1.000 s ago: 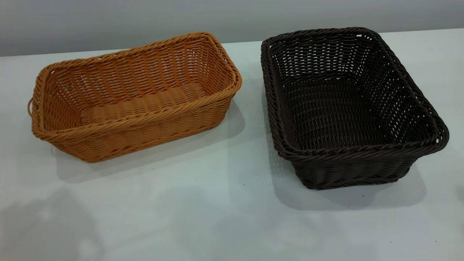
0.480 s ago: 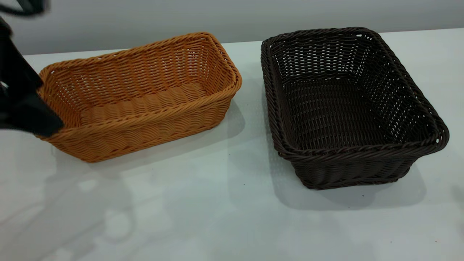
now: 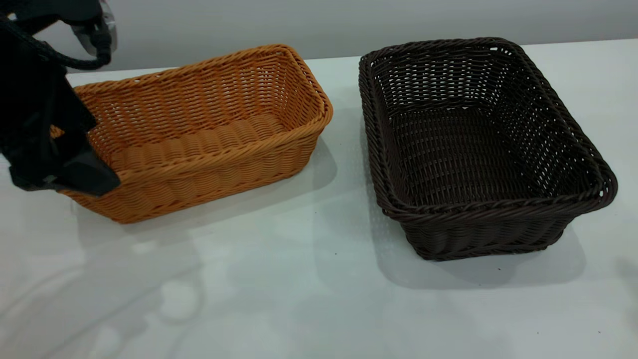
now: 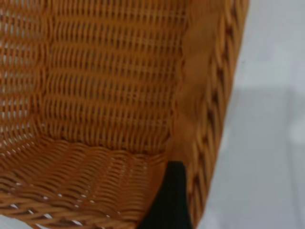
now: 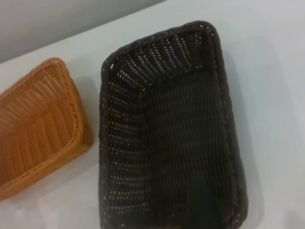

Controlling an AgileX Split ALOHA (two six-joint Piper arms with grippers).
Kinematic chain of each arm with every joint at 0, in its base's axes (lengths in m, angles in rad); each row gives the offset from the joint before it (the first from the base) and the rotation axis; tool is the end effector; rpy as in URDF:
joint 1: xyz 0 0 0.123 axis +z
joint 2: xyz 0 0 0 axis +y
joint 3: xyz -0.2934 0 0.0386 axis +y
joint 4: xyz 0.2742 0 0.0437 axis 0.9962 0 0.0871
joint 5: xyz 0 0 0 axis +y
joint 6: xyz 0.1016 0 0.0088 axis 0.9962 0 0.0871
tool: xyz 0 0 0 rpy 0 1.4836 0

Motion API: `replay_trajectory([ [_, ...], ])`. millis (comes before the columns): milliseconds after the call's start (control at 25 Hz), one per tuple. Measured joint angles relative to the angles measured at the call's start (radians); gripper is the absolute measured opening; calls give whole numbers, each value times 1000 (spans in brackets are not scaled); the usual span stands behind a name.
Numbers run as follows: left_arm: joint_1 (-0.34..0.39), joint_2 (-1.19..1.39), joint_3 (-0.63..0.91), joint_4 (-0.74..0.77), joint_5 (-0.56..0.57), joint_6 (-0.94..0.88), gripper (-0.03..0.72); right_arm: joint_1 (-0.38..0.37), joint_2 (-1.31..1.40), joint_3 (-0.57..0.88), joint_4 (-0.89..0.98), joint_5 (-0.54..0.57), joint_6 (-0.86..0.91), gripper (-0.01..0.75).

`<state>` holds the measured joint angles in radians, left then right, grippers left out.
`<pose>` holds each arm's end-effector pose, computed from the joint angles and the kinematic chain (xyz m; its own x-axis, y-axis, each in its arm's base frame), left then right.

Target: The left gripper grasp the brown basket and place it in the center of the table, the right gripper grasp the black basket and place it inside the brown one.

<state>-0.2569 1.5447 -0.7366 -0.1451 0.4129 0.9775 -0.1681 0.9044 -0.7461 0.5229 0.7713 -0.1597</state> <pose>0.2841 -0.0808 0.1572 -0.3734 0.8698 -0.3226 0.8383 0.4653 0.2842 0.1983 0.0024 0.3107 -0.6892 0.3358 -0.6421 0.0712 0.9132 0.4011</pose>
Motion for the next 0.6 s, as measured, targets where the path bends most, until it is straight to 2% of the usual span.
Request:
replay_trajectory([
  [320, -46, 94, 0, -3, -153, 48, 633, 0, 0, 0, -2, 0, -3, 455],
  [600, -46, 168, 0, -4, -191, 49, 588, 0, 0, 0, -2, 7, -3, 454],
])
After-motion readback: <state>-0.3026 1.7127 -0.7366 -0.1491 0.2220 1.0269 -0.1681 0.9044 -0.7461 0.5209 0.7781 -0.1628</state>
